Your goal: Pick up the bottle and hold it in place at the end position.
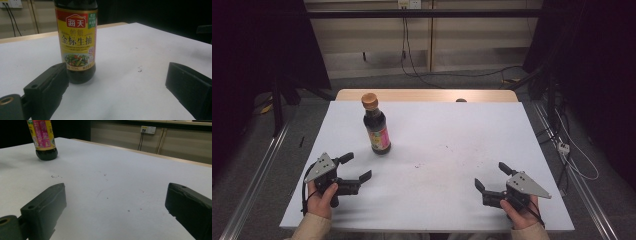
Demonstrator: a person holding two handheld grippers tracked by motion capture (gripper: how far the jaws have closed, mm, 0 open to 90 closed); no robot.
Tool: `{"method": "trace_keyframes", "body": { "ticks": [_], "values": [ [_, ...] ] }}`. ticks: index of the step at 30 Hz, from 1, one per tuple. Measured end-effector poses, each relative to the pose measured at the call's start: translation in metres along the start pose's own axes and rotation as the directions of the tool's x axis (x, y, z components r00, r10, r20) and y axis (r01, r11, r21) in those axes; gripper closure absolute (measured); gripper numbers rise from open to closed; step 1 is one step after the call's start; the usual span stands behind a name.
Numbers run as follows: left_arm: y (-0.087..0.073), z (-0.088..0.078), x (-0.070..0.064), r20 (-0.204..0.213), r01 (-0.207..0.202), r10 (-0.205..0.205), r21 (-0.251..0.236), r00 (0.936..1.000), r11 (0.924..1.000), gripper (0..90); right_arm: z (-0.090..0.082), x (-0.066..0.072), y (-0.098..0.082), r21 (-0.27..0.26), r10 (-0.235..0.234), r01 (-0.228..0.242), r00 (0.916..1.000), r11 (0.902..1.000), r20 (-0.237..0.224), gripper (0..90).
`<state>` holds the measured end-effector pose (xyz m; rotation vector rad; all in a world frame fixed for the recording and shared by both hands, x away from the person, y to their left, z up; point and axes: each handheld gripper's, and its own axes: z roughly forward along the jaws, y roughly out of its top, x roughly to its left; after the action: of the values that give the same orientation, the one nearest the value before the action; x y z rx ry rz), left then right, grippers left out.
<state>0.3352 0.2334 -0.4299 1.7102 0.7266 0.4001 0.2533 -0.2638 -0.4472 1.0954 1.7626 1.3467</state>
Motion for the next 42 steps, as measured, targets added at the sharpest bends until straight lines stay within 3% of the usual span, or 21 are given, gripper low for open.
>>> {"method": "trace_keyframes", "body": {
  "ticks": [8, 11, 20, 22, 25, 31, 36, 42],
  "values": [
    [0.001, 0.001, 0.000, -0.002, 0.002, -0.002, -0.006, 1.0000, 1.0000, 4.7, -0.001, 0.000, 0.000, -0.004, 0.001, -0.001, 1.0000, 1.0000, 0.001, 3.5],
    [0.003, 0.002, 0.000, -0.024, 0.008, -0.008, -0.014, 0.9997, 0.9999, 4.7, 0.000, 0.000, 0.001, -0.006, 0.006, -0.006, 1.0000, 1.0000, 0.002, 3.6],
    [0.012, 0.005, 0.001, -0.023, 0.000, -0.001, -0.033, 0.9997, 0.9994, 4.8, 0.000, 0.000, 0.001, -0.002, 0.000, 0.000, 1.0000, 1.0000, -0.002, 3.6],
    [0.015, 0.010, 0.001, -0.017, 0.020, -0.020, -0.033, 0.9997, 0.9993, 4.8, 0.001, 0.000, 0.000, -0.002, 0.001, -0.001, 1.0000, 1.0000, -0.005, 3.7],
    [0.018, 0.013, 0.002, -0.007, 0.017, -0.018, -0.037, 0.9998, 0.9992, 4.7, 0.000, 0.000, 0.000, -0.003, 0.004, -0.004, 1.0000, 1.0000, -0.002, 3.7],
    [0.025, 0.023, 0.005, -0.033, 0.013, -0.013, -0.027, 0.9994, 0.9996, 4.2, -0.001, -0.001, 0.000, -0.007, 0.006, -0.006, 1.0000, 1.0000, 0.005, 3.8],
    [0.030, 0.027, 0.011, -0.059, 0.061, -0.063, -0.032, 0.9962, 0.9976, 4.2, 0.000, -0.001, 0.001, -0.007, 0.006, -0.006, 1.0000, 1.0000, 0.002, 3.8],
    [0.041, 0.034, 0.017, -0.092, 0.071, -0.075, -0.042, 0.9930, 0.9966, 5.2, -0.001, -0.001, 0.001, -0.007, 0.009, -0.009, 1.0000, 0.9999, 0.003, 4.0]
  ]
}}
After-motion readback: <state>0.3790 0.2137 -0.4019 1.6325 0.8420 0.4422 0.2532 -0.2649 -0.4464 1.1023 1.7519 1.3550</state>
